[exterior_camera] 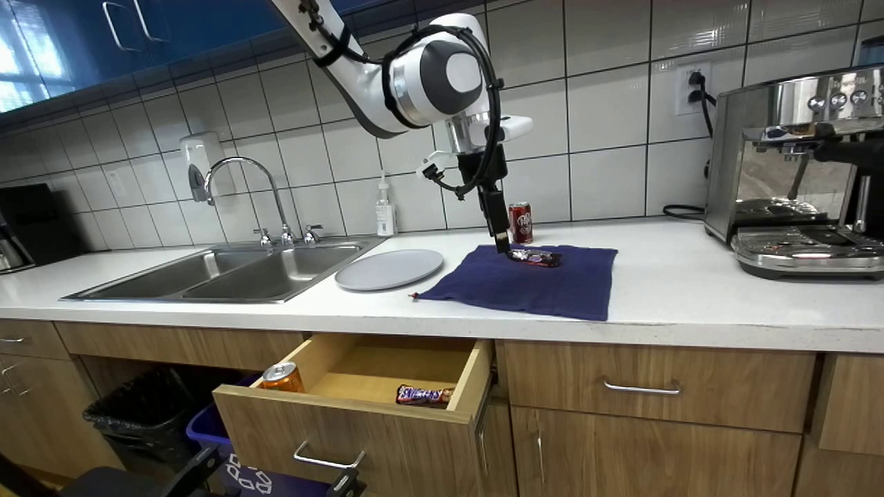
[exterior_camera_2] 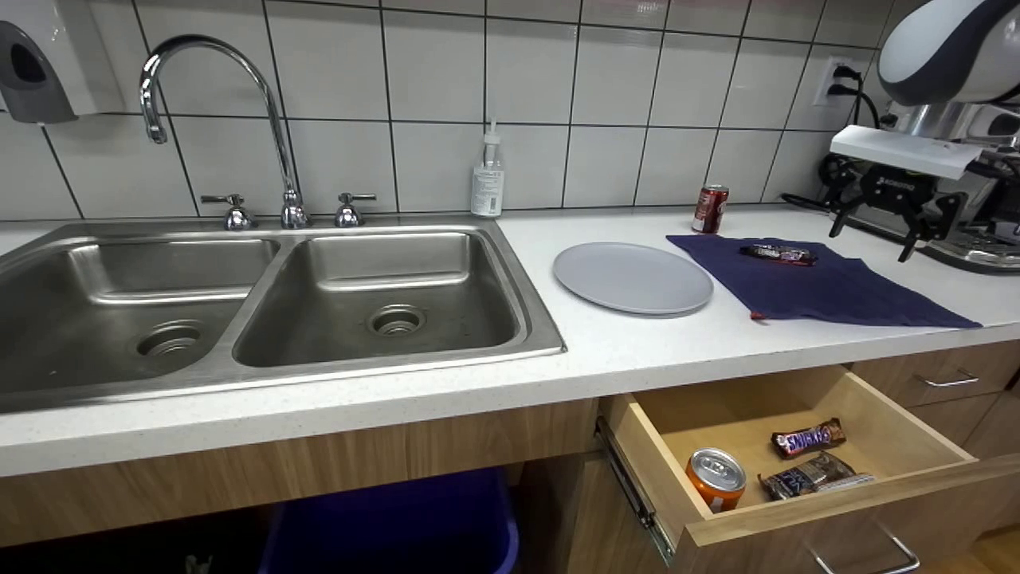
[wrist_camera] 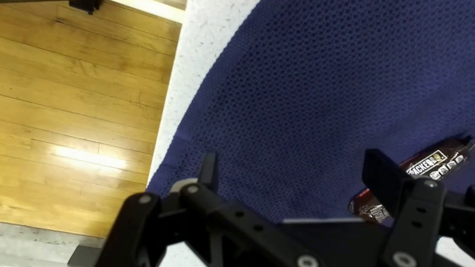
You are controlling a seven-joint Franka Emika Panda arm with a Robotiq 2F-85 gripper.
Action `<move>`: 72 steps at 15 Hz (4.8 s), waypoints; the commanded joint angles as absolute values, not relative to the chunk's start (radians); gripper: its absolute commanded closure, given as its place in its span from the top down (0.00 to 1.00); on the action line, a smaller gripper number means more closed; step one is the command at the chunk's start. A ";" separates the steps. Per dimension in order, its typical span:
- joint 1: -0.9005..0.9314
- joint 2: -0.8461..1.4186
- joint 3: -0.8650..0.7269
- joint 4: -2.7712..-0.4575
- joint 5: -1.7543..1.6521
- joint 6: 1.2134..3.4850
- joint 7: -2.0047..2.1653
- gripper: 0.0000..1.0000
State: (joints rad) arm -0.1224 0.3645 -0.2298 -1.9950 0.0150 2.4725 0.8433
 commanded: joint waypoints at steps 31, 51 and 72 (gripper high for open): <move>-0.194 0.966 -0.213 -1.094 0.115 2.100 0.780 1.00; -0.248 1.198 -0.189 -0.728 0.141 1.963 0.863 1.00; -0.247 1.179 -0.199 -0.735 0.149 1.981 0.851 0.04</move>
